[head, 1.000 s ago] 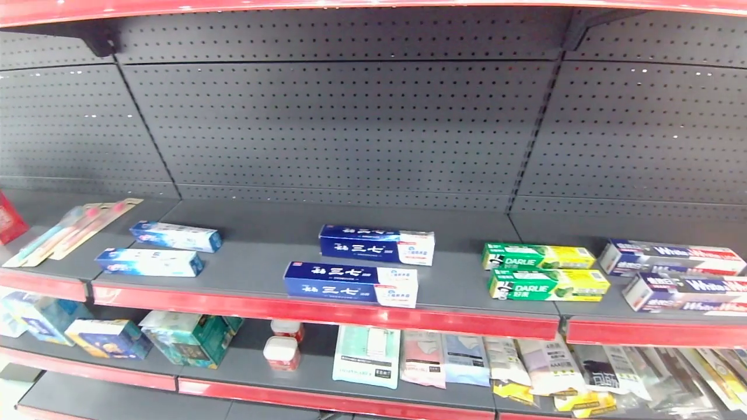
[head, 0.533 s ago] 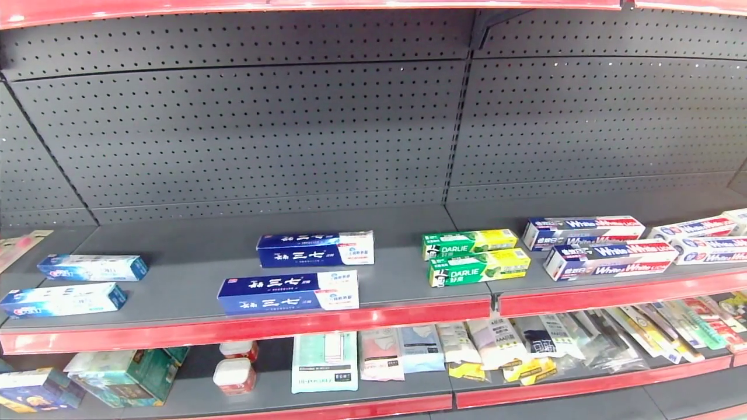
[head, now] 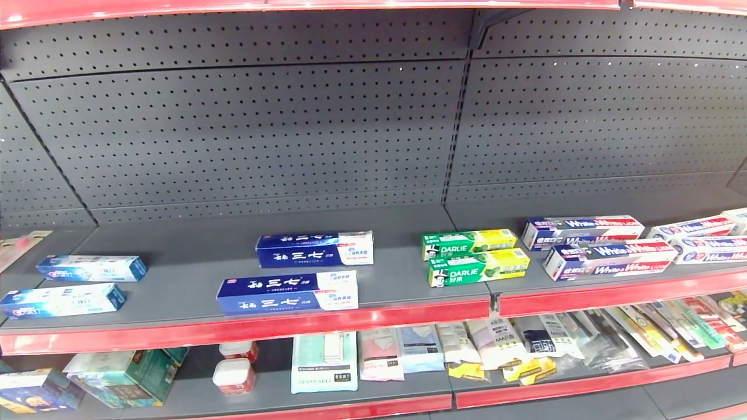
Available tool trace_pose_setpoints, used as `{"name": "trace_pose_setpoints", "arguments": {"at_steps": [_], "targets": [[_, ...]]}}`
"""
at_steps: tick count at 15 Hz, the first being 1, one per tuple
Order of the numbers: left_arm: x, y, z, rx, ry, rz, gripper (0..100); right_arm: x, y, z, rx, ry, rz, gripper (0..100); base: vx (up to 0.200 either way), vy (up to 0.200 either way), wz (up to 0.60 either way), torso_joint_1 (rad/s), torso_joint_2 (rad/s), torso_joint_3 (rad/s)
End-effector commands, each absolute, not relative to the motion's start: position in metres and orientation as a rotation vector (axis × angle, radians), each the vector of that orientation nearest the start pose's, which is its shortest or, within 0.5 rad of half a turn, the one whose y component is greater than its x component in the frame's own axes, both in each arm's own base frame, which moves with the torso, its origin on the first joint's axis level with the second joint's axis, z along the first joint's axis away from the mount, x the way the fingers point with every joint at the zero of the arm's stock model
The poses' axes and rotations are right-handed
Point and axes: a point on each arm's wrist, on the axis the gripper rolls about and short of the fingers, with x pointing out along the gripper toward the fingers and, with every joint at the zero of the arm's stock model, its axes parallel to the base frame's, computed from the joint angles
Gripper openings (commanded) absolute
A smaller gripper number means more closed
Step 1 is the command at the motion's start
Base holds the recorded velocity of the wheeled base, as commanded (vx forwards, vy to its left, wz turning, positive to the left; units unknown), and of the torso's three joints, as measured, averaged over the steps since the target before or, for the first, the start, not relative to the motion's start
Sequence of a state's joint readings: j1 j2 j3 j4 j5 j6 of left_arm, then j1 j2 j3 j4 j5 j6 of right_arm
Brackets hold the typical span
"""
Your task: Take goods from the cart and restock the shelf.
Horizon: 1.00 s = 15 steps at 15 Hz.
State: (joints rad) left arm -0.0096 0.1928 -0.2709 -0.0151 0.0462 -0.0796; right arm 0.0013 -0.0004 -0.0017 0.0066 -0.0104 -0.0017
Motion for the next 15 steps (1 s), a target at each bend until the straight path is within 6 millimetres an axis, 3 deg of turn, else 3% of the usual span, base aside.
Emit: {"name": "trace_pose_setpoints", "arguments": {"at_steps": [1, 2, 3, 7, 12, 15], "targets": [[0.073, 0.005, 0.218, -0.008, 0.241, 0.188, 100, -0.023, 0.000, 0.075, -0.002, 0.006, -0.009, 100, 0.000, 0.000, 0.00, 0.000, 0.00, 0.000], [0.084, 0.008, 0.208, 0.026, 0.327, 0.255, 100, -0.023, 0.000, 0.075, -0.002, 0.006, -0.009, 100, 0.000, 0.000, 0.00, 0.000, 0.00, 0.000], [0.111, 0.011, 0.187, 0.050, 0.493, 0.311, 100, -0.023, 0.000, 0.075, -0.002, 0.006, -0.008, 100, 0.000, 0.000, 0.00, 0.000, 0.00, 0.000], [0.174, 0.014, 0.167, 0.026, 0.641, 0.319, 100, -0.023, 0.000, 0.075, -0.002, 0.006, -0.009, 100, 0.000, 0.000, 0.00, 0.000, 0.00, 0.000], [0.196, 0.015, 0.140, 0.041, 0.782, 0.315, 100, -0.023, 0.000, 0.075, -0.002, 0.006, -0.009, 100, 0.000, 0.000, 0.00, 0.000, 0.00, 0.000], [0.208, 0.014, 0.135, 0.052, 0.814, 0.311, 100, -0.023, 0.000, 0.075, -0.002, 0.006, -0.009, 100, 0.000, 0.000, 0.00, 0.000, 0.00, 0.000]]}}
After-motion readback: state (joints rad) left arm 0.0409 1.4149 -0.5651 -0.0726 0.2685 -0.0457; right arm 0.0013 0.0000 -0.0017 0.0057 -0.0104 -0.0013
